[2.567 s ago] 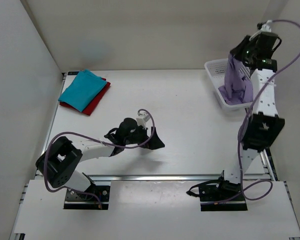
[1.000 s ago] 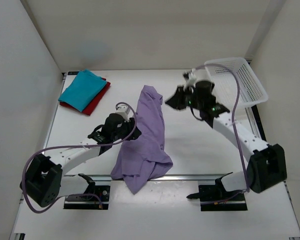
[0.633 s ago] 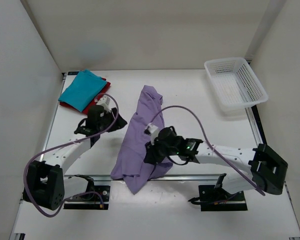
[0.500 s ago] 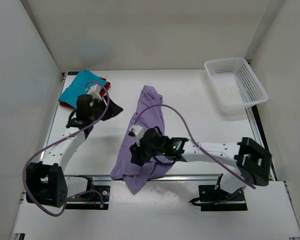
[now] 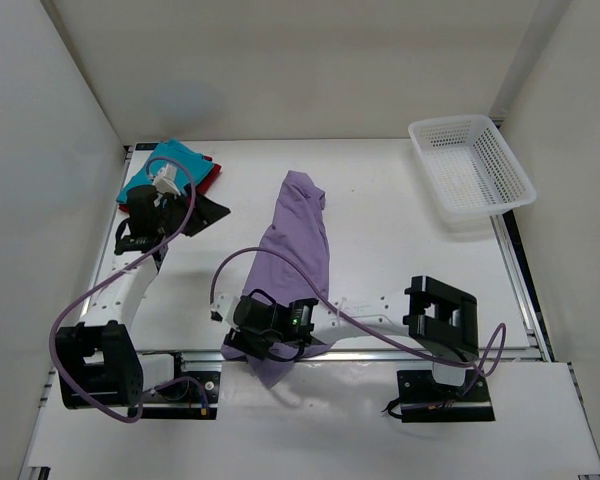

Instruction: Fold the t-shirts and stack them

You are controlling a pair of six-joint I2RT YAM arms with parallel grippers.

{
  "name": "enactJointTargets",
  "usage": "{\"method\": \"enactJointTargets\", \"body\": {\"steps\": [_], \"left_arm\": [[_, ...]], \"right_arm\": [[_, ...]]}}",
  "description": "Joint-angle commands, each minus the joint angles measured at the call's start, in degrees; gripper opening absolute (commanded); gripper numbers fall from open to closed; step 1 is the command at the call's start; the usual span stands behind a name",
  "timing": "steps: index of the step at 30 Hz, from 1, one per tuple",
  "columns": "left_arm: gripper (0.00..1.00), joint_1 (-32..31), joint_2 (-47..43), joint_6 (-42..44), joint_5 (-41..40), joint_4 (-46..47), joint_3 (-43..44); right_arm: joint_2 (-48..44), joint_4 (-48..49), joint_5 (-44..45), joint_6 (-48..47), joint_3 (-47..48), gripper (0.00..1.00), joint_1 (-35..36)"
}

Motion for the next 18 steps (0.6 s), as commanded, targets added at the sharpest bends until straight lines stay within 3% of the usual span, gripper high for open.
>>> {"method": "enactJointTargets", "body": {"steps": [1,3,7,13,18], "left_arm": [[0.63,-0.3,-1.1,-0.2,2.0,1.5,-0.4],[0.62,-0.7,-1.3,-0.4,1.0,1.9,-0.5],[0.62,-1.2,-1.1,0.2,0.4,1.9,-1.5],[0.61,-1.2,-1.2,0.3,0.1,2.5,-3.3],[0.61,-3.4,-1.5,1.2,-1.0,2.2,-3.6]], "right_arm": [[0.0,0.7,3.7,0.3,0.7,0.58,-0.3],[0.4,1.9,3.5,0.6,0.3,0.55,-0.3],[1.5,2.3,2.1,0.9,0.3,0.29,-0.7],[0.4,2.7,1.5,2.4,-0.2,0.0,-2.4],[-9.1,5.8,0.0,5.3,-5.5,0.0,-7.9]]}}
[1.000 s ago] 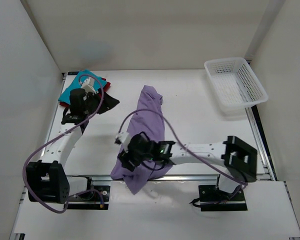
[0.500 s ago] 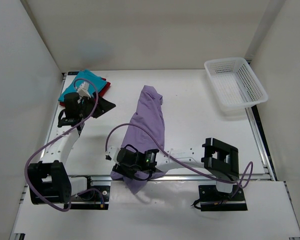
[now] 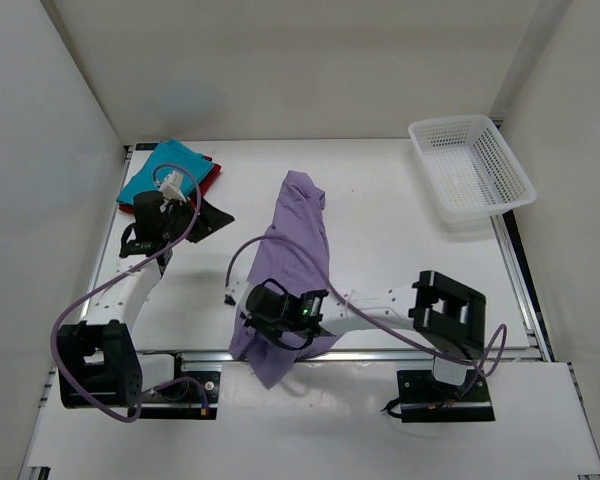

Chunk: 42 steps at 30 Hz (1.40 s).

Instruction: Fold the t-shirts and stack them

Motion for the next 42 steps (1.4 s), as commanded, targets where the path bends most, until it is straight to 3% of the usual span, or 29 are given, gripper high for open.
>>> {"method": "enactJointTargets", "body": {"steps": [1,6,9,12,14,18,24,26,27,28,30,31,34,36,40,42], "left_arm": [[0.61,-3.3,-1.5,1.3,-1.2,0.3,-0.4],[0.61,-8.0,-2.2,2.2,-4.7,-1.0,-0.8],[0.61,-13.0,-3.7,3.8,-11.2,-2.8,-2.0],[0.63,-22.7,-3.6,7.0,-20.4,-6.8,-3.5],[0.62,-28.9,-2.7,7.9,-24.0,-8.4,-4.9],[0.63,-35.0,-0.5,9.1,-30.6,-12.4,-7.9],[0.69,-43.5,4.2,9.3,-33.1,-15.9,-10.0],[0.66,-43.3,6.9,9.6,-29.8,-14.8,-9.9],[0.54,-43.4,8.3,9.6,-27.8,-13.8,-10.0],[0.34,-43.2,9.5,9.7,-27.0,-12.9,-10.3],[0.09,-42.3,10.6,9.4,-27.7,-12.0,-9.1],[0.01,-41.2,10.5,9.4,-27.2,-10.4,-8.4],[0.0,-32.3,10.1,9.2,-26.2,-8.6,-3.0],[0.0,-28.2,11.8,10.3,-26.8,-9.3,5.6],[0.0,-20.4,24.7,12.0,-24.2,-15.0,23.9],[0.03,-19.1,31.7,13.0,-23.7,-18.6,37.0]], "right_arm": [[-10.1,3.2,0.4,3.4,-3.7,0.0,-6.9],[-31.7,5.5,-8.8,13.4,-16.4,0.01,-29.2],[-44.8,8.4,-17.7,21.6,-27.4,0.0,-53.2],[-54.0,11.2,-25.5,24.6,-34.7,0.0,-66.7],[-56.4,8.9,-25.7,24.6,-36.7,0.0,-69.0],[-59.6,6.3,-20.4,24.6,-38.7,0.0,-66.9],[-60.4,6.4,-20.8,24.5,-37.6,0.01,-67.4],[-60.3,6.8,-20.4,24.8,-37.4,0.0,-66.6],[-60.1,6.7,-20.1,24.8,-37.4,0.0,-66.0],[-60.0,7.0,-20.1,25.3,-37.4,0.0,-65.4],[-59.8,7.8,-20.1,25.2,-37.5,0.0,-65.0],[-59.6,7.9,-20.1,25.5,-37.5,0.0,-64.8],[-58.1,8.4,-20.8,26.6,-37.6,0.0,-65.2],[-56.8,8.4,-21.7,26.8,-36.9,0.0,-65.9],[-56.2,8.9,-21.2,26.8,-36.5,0.0,-67.1],[-56.5,8.9,-22.3,27.6,-37.9,0.0,-68.1]]}}
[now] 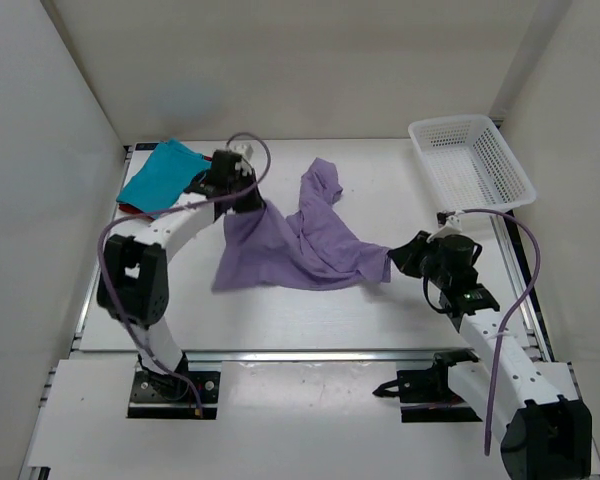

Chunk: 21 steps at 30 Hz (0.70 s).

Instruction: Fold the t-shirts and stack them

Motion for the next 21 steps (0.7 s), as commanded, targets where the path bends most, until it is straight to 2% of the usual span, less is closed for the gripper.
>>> {"method": "enactJointTargets", "body": {"steps": [1,3,4,5,6,8,11,13,15,18,19,20,21], "left_arm": [[0.09,2.6,9.9,2.8,0.5,-7.0,15.5],[0.3,2.0,16.1,5.1,-2.3,-13.1,26.7],[0.39,1.8,18.6,5.5,-2.6,-14.3,28.8],[0.52,2.1,20.1,6.3,-3.6,-15.0,31.4],[0.58,1.6,20.3,6.5,-3.6,-15.2,32.4],[0.79,2.7,18.3,5.5,-3.5,-12.9,29.4],[0.99,4.0,12.9,4.6,-2.9,-8.7,23.3],[0.99,5.6,9.3,2.3,-1.5,-6.2,16.1],[0.98,8.0,5.6,0.3,2.1,-0.9,9.2],[0.99,12.3,-0.9,-3.6,6.1,5.9,-3.0],[0.99,13.7,-2.0,-5.5,6.7,7.9,-7.7],[0.96,15.0,-3.4,-6.7,7.7,10.6,-11.2],[0.82,16.1,-4.0,-7.1,7.8,12.0,-12.6]], "right_arm": [[-0.7,3.0,-2.3,1.9,0.2,0.0,-2.2],[-0.8,3.1,-3.5,3.9,-3.8,0.0,-3.7],[-0.8,3.6,-4.5,4.0,-4.8,0.0,-3.9],[-1.2,3.7,-4.8,4.9,-6.5,0.0,-4.5],[-0.7,4.0,-5.0,6.0,-8.5,0.0,-4.5],[-1.5,4.5,-4.5,6.8,-9.9,0.0,-4.1],[-1.6,5.5,-3.6,7.8,-10.8,0.0,-4.2],[-2.1,6.2,-4.7,8.6,-11.7,0.0,-4.7],[-2.5,7.0,-5.7,9.2,-12.8,0.07,-5.7],[-4.3,5.6,-3.3,8.1,-12.1,0.31,-4.4],[-5.9,4.1,-1.3,7.7,-11.9,0.34,-3.6],[-8.0,3.1,2.2,6.6,-10.4,0.36,-1.1],[-8.8,-0.1,6.2,5.0,-8.4,0.33,1.4]]}}
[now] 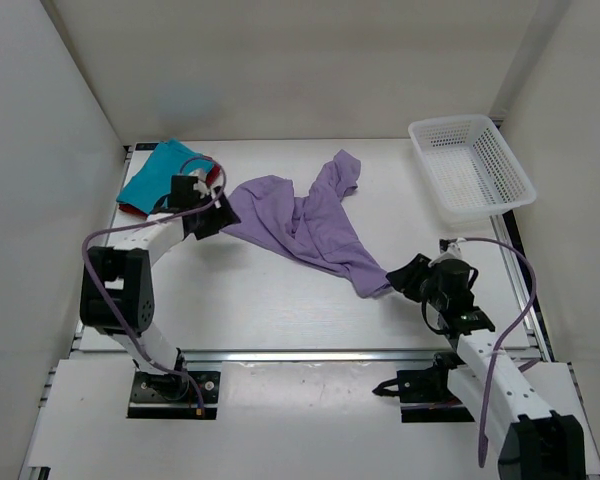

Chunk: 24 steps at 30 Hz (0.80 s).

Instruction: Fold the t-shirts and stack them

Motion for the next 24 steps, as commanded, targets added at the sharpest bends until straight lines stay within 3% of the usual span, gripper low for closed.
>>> {"method": "enactJointTargets", "body": {"steps": [1,4,9,15,24], "left_arm": [[0.74,3.0,-3.7,-4.6,2.8,8.4,-6.5],[0.61,3.8,-0.2,-4.4,3.1,7.1,-5.9],[0.61,2.1,2.2,-5.0,2.7,7.1,-4.4],[0.65,5.6,2.4,-8.3,1.9,11.3,-6.9],[0.58,7.0,4.2,-14.5,-4.4,15.9,-6.9]], "right_arm": [[-4.4,-3.4,9.3,-4.3,5.8,0.28,8.0],[-1.6,-7.4,16.8,-9.4,11.0,0.16,16.4],[16.2,-12.0,18.3,-15.2,18.8,0.06,25.4],[25.6,-14.4,18.8,-17.4,23.0,0.32,30.1],[24.1,-10.4,15.4,-17.1,20.1,0.27,30.2]]}}
